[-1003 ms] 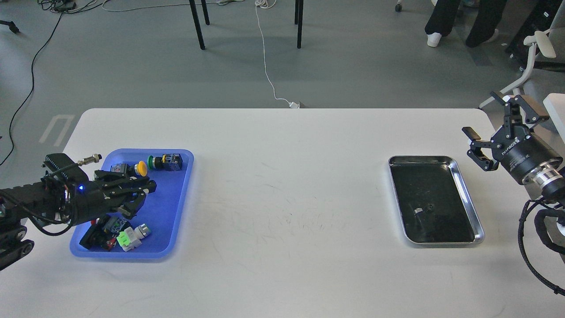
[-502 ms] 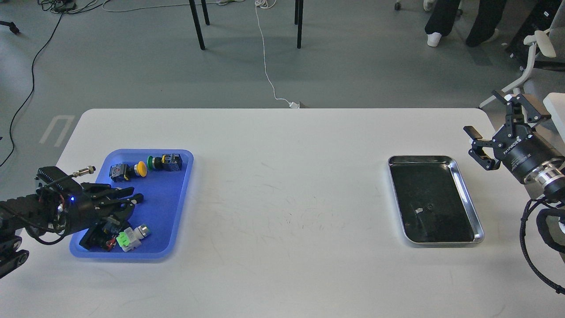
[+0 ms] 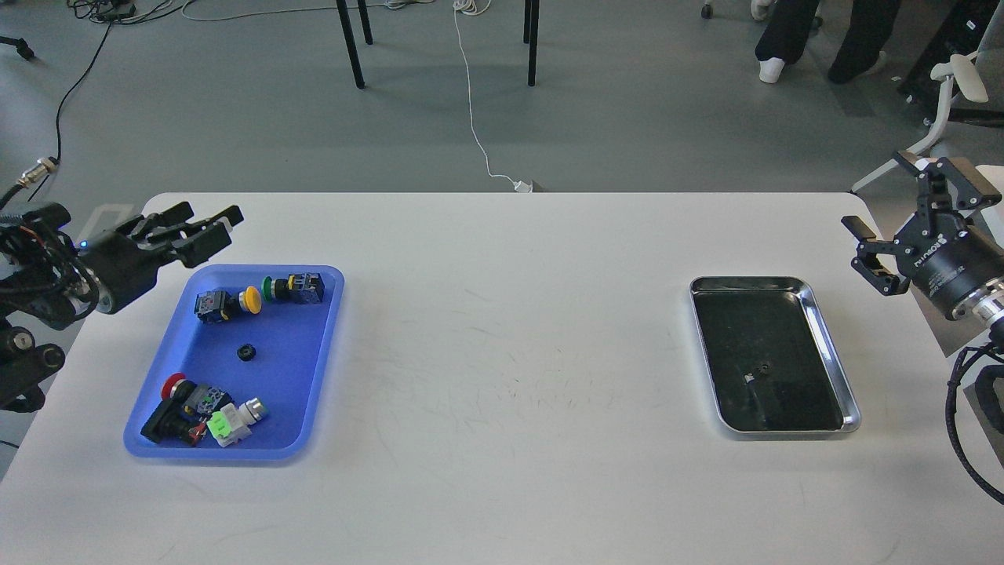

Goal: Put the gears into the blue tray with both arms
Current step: 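Lift the left gripper away and move the right gripper over the metal tray, then grasp a second black ring in the metal tray with the right gripper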

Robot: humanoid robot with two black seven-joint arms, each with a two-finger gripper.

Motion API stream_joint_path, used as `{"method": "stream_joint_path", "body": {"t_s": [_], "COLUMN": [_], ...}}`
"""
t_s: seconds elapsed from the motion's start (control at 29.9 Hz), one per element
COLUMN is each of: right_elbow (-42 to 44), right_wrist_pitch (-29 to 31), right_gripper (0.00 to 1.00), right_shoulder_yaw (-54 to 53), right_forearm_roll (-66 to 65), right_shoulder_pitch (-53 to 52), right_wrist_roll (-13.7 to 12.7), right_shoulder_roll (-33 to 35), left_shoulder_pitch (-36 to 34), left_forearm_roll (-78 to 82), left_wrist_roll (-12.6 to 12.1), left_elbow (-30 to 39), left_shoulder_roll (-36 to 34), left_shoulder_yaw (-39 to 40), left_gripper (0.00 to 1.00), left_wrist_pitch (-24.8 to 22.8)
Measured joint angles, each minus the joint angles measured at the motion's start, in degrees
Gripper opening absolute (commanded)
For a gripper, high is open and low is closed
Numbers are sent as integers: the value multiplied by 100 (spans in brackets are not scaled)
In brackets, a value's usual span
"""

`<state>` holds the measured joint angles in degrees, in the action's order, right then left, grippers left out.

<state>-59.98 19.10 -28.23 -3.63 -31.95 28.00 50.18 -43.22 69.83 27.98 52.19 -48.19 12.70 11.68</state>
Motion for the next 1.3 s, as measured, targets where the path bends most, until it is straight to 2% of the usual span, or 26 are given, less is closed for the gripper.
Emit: {"method": "stream_joint_path", "body": {"t_s": [0.13, 0.3, 0.53, 0.64, 0.8, 1.04, 1.3], "right_elbow": [40, 263, 347, 329, 319, -33, -293], "right_wrist_pitch": [-25, -29, 14, 23, 53, 147, 143], "right_gripper": [98, 98, 99, 99, 98, 95, 87], "right_shoulder_yaw": [30, 66, 521, 1284, 3285, 5624, 6616], "right_forearm_roll": [-245, -1726, -3721, -4305, -4654, -5599, -7090], "right_shoulder_pitch": [-311, -1085, -1844, -2397, -3675, -5046, -5235], "right_wrist_roll": [0, 0, 0, 1, 0, 0, 0], "right_shoulder_roll": [178, 280, 40, -47, -109, -499, -934], "left_shoulder_pitch": [-494, -700, -696, -585, -343, -131, -91], "left_forearm_roll": [-1642, -3864, -5316, -6109, -7084, -7343, -7464], "left_wrist_roll": [1, 1, 1, 1, 1, 1, 2], "left_elbow": [2, -20, -55, -54, -54, -57, -108], "left_shoulder_roll": [134, 522, 996, 1091, 1126, 1128, 1128], "left_shoulder_yaw": [74, 842, 1455, 1606, 1645, 1667, 1659], "left_gripper": [97, 98, 98, 98, 98, 98, 98], "left_wrist_pitch": [-432, -1031, -1573, -1878, -2500, -2688, -2688]}}
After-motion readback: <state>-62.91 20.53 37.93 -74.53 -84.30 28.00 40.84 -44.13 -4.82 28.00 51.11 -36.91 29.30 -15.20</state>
